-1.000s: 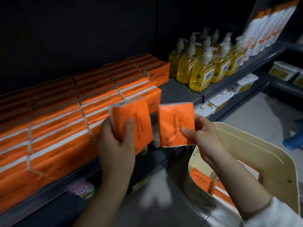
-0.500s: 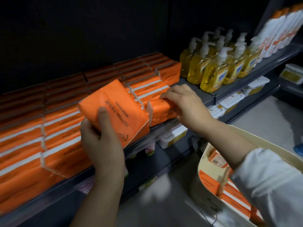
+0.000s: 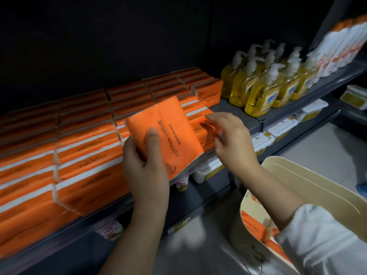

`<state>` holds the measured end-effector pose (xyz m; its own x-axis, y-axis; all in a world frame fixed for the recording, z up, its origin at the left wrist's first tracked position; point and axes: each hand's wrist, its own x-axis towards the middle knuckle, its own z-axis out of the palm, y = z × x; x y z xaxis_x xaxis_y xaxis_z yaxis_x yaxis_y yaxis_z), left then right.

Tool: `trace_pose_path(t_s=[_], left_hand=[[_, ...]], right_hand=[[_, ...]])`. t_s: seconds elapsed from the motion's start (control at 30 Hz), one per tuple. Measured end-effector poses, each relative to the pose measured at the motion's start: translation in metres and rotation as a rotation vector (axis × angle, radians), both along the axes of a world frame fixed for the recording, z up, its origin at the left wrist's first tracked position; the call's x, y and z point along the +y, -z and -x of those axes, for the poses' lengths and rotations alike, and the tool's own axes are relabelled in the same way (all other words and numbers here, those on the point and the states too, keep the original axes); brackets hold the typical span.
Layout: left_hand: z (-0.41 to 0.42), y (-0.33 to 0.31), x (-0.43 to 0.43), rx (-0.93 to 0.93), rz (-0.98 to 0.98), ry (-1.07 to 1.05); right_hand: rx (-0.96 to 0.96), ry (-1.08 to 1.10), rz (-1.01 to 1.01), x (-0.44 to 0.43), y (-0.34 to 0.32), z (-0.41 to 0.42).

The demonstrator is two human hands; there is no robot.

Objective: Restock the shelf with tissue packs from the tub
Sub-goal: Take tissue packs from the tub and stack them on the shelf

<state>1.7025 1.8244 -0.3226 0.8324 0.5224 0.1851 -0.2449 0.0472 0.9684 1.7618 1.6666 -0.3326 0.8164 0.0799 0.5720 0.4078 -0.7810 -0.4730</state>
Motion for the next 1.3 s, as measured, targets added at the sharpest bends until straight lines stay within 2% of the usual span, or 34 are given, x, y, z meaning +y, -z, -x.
trace_pose_path(t_s=[0.1, 0.17, 0.23, 0.33, 0.37, 0.47, 0.57, 0.67, 0.8, 0.87, 0.97, 1.13, 1.3], left_hand=[[-0.002, 0.0, -0.007, 0.019, -0.029, 0.077], [-0.003, 0.001, -0.014, 0.011, -0.101, 0.131], [-0.003, 0.002, -0.021, 0.0, -0.237, 0.183], [-0.003, 0.008, -0.031, -0.017, -0.502, 0.325], [-0.003, 0.012, -0.034, -0.019, -0.583, 0.38], [-0.007, 0.021, -0.04, -0.006, -0.778, 0.478], [-0.009, 0.023, -0.046, 0.007, -0.868, 0.514], [-0.013, 0.017, -0.052, -0.032, -0.945, 0.441], [-0.025, 0.01, -0.049, -0.101, -1.08, 0.155], [-0.034, 0.009, -0.046, -0.056, -1.162, 0.063], [-0.048, 0.007, -0.041, 0.05, -1.204, 0.074], [-0.056, 0.001, -0.039, 0.24, -1.32, 0.157], [-0.064, 0.015, -0.039, 0.292, -1.476, 0.123]], right_hand=[[0.03, 0.06, -0.317, -0.008, -0.011, 0.018], [0.067, 0.012, -0.474, -0.012, -0.017, 0.029], [0.095, -0.1, -0.39, -0.016, -0.028, 0.04], [0.116, -0.232, -0.013, -0.028, -0.038, 0.047], [0.18, -0.254, 0.031, -0.032, -0.038, 0.047], [0.439, -0.285, -0.008, -0.041, -0.025, 0.045], [0.471, -0.302, -0.081, -0.052, -0.018, 0.043], [0.464, -0.291, -0.275, -0.069, -0.018, 0.041], [0.391, -0.155, -0.674, -0.099, -0.012, 0.033], [0.316, -0.03, -0.87, -0.111, -0.008, 0.025], [0.238, 0.054, -1.112, -0.118, -0.001, 0.005], [0.269, 0.114, -1.033, -0.112, 0.01, -0.05], [0.348, 0.041, -0.931, -0.101, 0.02, -0.11]])
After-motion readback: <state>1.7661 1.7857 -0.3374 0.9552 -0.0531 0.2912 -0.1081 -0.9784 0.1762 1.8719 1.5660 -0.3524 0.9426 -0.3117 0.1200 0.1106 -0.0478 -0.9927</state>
